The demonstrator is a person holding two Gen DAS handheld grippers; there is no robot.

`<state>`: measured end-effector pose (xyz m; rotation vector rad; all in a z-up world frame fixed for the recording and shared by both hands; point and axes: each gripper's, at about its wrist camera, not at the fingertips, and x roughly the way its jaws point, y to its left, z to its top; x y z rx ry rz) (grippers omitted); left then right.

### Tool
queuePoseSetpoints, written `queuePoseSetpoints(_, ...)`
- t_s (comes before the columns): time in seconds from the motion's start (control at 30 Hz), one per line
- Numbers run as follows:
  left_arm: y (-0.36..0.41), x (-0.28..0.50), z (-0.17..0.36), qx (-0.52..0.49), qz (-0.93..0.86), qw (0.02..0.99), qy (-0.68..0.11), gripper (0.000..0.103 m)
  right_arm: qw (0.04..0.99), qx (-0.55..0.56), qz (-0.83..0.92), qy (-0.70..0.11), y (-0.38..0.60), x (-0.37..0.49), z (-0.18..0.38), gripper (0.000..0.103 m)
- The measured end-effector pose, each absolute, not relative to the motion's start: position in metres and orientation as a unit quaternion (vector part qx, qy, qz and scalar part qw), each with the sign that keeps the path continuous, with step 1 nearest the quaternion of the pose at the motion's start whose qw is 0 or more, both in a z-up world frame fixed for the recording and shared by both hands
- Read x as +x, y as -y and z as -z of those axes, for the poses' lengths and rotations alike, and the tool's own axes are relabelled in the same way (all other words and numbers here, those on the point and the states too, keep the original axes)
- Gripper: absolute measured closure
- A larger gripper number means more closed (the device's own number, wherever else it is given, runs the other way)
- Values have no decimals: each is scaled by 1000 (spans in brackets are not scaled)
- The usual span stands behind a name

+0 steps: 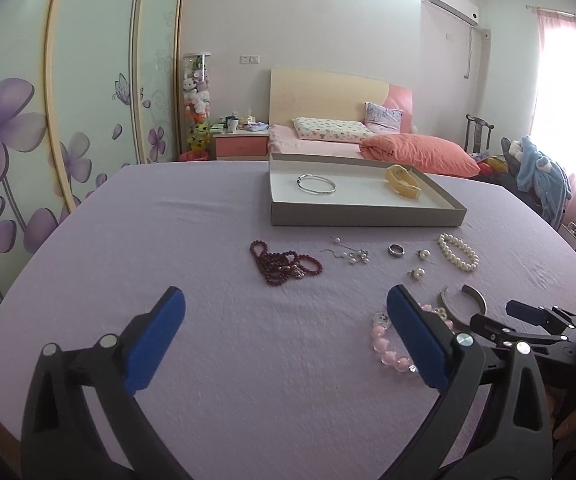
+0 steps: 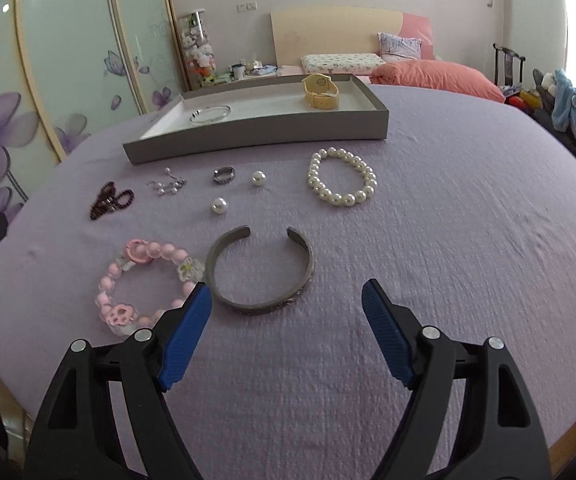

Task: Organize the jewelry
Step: 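Withdraw both open tools from the tray back toward the jewelry, then grasp the dark grey cuff with the right tool while the left tool grasps the pink beaded bracelet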

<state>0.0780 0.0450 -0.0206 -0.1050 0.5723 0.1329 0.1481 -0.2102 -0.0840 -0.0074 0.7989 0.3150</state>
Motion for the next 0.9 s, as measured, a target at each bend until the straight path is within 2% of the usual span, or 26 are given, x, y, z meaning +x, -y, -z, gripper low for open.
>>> queuePoseSetpoints(0.3,-45,81,25,-58,-59,954,-289,2,903,-40,-151,-400,191,147,92,25)
queuePoseSetpoints(0.43,-46,82,27,-62,-58,953,-293,2,901,-45,-144,-406,181,155,90,31)
queuePoseSetpoints(0.67,-48,83,28,-64,-54,951,-296,2,896,-47,-135,-420,176,165,88,32)
queuePoseSetpoints(0.73,-47,84,29,-65,-52,951,-297,2,899,-48,-136,-414,178,164,88,37)
queuePoseSetpoints(0.9,-39,87,32,-62,-40,949,-305,2,900,-45,-138,-410,189,162,88,37)
